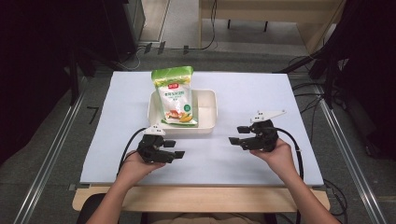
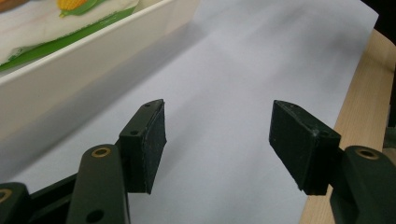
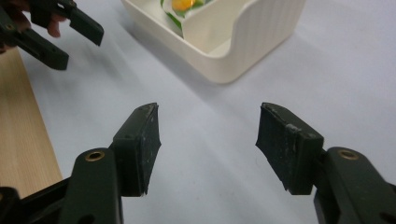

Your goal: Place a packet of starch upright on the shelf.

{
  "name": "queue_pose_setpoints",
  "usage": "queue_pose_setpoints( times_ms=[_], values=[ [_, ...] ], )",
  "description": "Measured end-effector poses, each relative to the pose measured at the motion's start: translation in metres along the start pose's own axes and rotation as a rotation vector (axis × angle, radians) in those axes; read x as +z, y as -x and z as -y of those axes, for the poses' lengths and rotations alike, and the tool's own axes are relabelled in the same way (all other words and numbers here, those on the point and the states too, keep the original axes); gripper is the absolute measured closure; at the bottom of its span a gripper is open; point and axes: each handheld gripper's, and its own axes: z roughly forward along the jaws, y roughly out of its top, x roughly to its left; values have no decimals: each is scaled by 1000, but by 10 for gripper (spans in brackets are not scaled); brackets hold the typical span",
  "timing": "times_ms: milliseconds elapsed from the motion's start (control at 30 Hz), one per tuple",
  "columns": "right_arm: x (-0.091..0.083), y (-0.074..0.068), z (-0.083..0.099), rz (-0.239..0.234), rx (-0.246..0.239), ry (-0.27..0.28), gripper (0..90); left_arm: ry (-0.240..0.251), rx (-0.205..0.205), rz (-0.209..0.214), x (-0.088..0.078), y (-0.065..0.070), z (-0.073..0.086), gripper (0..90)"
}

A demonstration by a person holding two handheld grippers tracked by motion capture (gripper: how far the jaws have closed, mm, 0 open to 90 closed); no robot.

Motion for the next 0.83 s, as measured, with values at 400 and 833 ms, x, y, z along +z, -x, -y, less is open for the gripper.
queue_pose_setpoints(
  times_ms=[400,833],
  values=[
    [0,19,18,44,39,-19,413,-12,15,-19,4,0,-3,371],
    [-1,22,21,50,63,-19,410,-18,21,-16,7,-1,-3,357]
  ],
)
